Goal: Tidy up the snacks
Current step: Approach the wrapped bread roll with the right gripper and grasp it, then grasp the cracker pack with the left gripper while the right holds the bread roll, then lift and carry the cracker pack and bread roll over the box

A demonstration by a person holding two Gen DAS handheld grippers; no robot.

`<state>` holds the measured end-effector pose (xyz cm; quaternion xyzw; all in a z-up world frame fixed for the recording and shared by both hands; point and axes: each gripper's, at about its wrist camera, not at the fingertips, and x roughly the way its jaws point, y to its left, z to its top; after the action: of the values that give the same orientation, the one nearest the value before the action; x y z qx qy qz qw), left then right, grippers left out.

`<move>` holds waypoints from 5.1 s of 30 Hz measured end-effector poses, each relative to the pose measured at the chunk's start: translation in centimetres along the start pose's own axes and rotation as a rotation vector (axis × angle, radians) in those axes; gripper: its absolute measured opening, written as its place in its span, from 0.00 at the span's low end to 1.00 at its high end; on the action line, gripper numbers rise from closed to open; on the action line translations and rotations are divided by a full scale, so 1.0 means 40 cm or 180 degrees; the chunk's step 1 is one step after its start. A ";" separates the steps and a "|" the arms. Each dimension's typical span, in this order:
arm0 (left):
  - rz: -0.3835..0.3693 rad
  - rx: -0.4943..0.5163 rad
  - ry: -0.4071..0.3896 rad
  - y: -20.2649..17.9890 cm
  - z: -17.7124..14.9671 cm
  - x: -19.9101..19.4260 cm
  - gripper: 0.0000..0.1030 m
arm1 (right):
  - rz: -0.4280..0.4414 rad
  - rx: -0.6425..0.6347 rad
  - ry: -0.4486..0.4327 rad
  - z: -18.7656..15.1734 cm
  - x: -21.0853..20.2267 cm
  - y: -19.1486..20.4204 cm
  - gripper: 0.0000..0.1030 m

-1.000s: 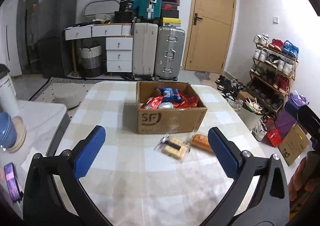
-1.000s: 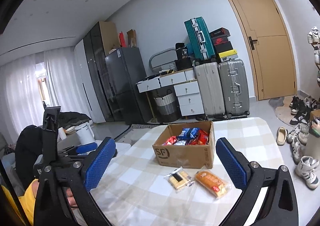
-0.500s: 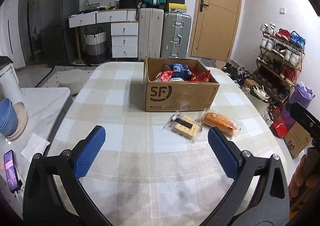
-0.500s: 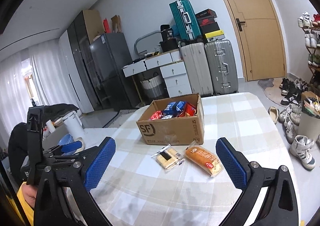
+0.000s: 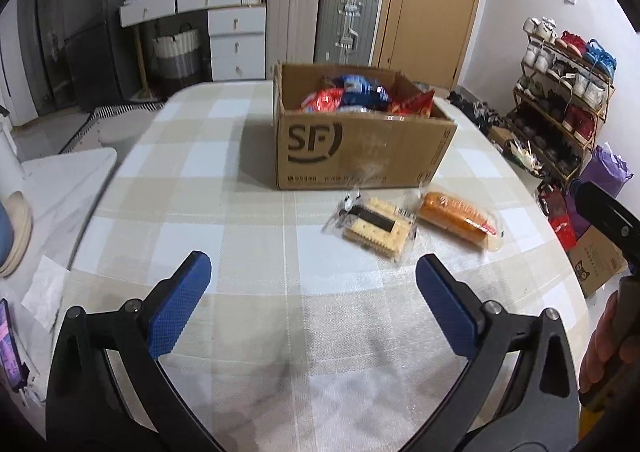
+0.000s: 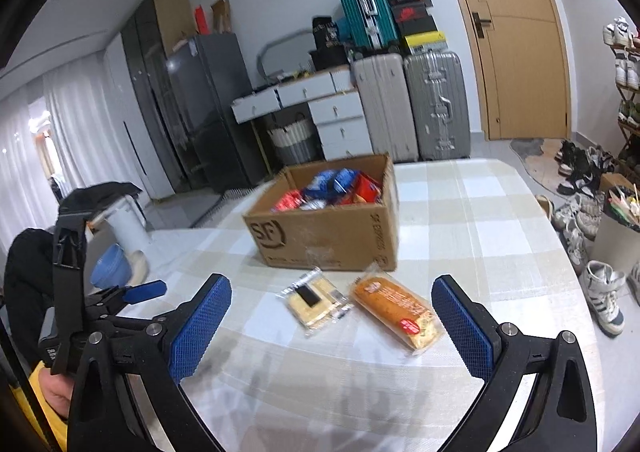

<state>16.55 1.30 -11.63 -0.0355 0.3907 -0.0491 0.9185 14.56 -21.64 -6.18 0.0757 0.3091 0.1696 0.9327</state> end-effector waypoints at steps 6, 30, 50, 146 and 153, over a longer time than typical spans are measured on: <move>-0.0030 -0.0034 0.0219 -0.002 0.009 0.098 0.99 | -0.0155 0.0034 0.0399 -0.015 0.104 -0.044 0.99; 0.0070 0.0120 0.0828 -0.068 0.061 0.413 0.99 | -0.0247 -0.0613 0.1381 -0.047 0.445 -0.150 0.68; -0.0040 0.0393 0.0910 -0.180 0.156 0.523 0.99 | 0.0605 0.0317 0.0723 -0.055 0.323 -0.233 0.36; -0.0051 0.0353 -0.0551 -0.030 0.542 -0.146 0.65 | 0.0510 -0.0586 -0.0038 0.437 0.081 0.155 0.36; -0.0074 0.0258 -0.0212 -0.046 0.682 0.085 0.64 | 0.0404 -0.0267 -0.0073 0.557 0.212 0.093 0.36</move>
<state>38.45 -0.21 5.02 -0.0045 0.3572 -0.0744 0.9311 33.35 -15.92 7.82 0.0580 0.2856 0.2403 0.9259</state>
